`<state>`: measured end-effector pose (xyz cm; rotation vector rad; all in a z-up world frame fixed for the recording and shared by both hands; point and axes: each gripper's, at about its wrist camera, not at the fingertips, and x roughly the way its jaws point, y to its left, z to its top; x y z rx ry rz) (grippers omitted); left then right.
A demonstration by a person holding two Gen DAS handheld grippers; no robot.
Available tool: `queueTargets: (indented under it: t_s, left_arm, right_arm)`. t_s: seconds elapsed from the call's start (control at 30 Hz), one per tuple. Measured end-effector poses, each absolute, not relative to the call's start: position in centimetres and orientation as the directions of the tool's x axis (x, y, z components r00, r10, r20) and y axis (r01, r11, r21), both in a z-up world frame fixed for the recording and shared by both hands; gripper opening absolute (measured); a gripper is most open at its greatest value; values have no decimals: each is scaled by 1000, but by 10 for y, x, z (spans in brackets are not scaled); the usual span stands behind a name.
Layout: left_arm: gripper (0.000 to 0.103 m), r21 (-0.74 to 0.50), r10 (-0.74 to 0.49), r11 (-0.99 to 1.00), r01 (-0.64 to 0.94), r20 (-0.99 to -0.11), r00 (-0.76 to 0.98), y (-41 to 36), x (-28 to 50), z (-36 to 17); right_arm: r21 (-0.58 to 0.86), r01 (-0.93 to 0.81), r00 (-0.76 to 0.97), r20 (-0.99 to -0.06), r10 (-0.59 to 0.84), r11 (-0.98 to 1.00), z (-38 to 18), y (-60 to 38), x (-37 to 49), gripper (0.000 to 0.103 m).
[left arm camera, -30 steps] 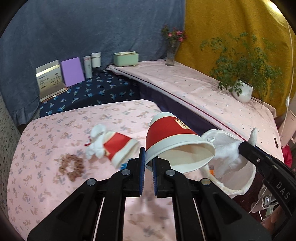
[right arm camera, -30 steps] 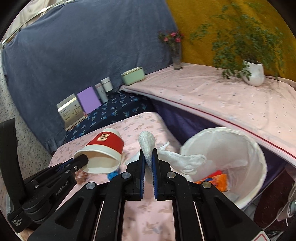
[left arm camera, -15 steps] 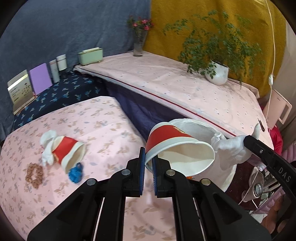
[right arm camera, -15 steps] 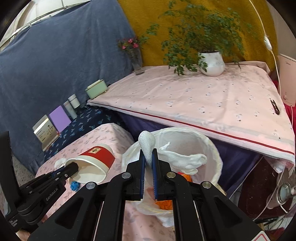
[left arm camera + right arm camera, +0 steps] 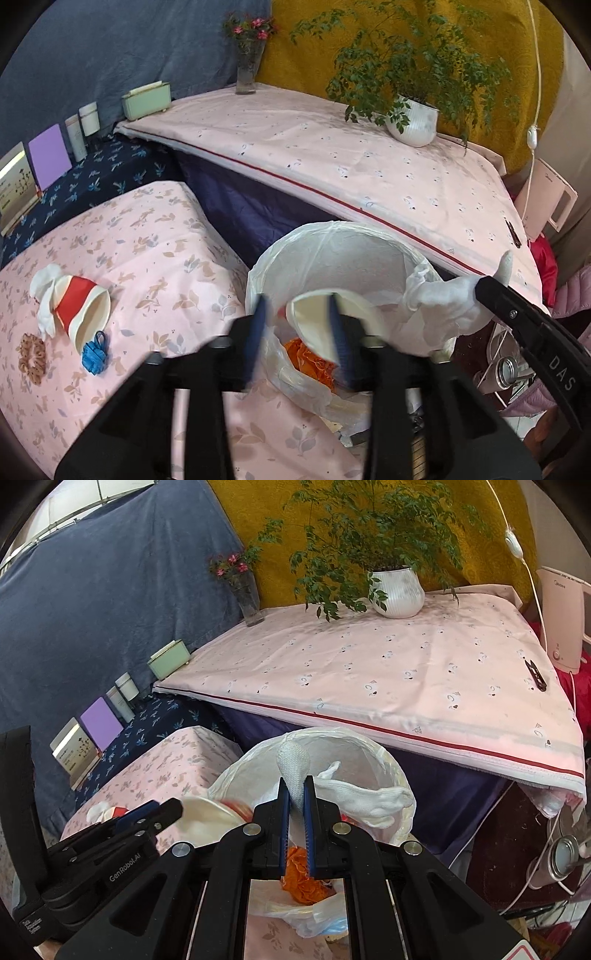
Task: Collect trash
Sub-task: 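Carry the cup and glove over the wastebasket and open both grippers, then move the left gripper to the brown scrunchie and the right to the blue strap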
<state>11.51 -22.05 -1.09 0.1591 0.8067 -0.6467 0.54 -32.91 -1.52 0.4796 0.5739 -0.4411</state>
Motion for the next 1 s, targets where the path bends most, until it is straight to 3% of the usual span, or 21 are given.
queueTargets:
  t_s: [0.5, 0.67, 0.73, 0.83, 1.0]
  left_arm:
    - [47, -114, -457, 823, 557, -715, 529, -203, 127, -15]
    - [52, -116, -448, 835, 538, -711, 541, -193, 129, -15]
    - [59, -114, -441, 843, 526, -705, 555, -188, 129, -15]
    - [60, -118, -436, 850, 513, -702, 563, -182, 130, -13]
    - [65, -123, -423, 867, 482, -693, 584, -166, 131, -10]
  right_arm:
    - [295, 495, 752, -616, -233, 817, -20, -321, 26, 9]
    - [282, 492, 752, -615, -239, 823, -19, -314, 30, 14]
    - [275, 490, 752, -613, -242, 827, -18, -311, 32, 22]
    - [272, 487, 758, -604, -246, 830, -15, -306, 34, 33]
    - [270, 469, 766, -599, -235, 841, -10, -295, 35, 34]
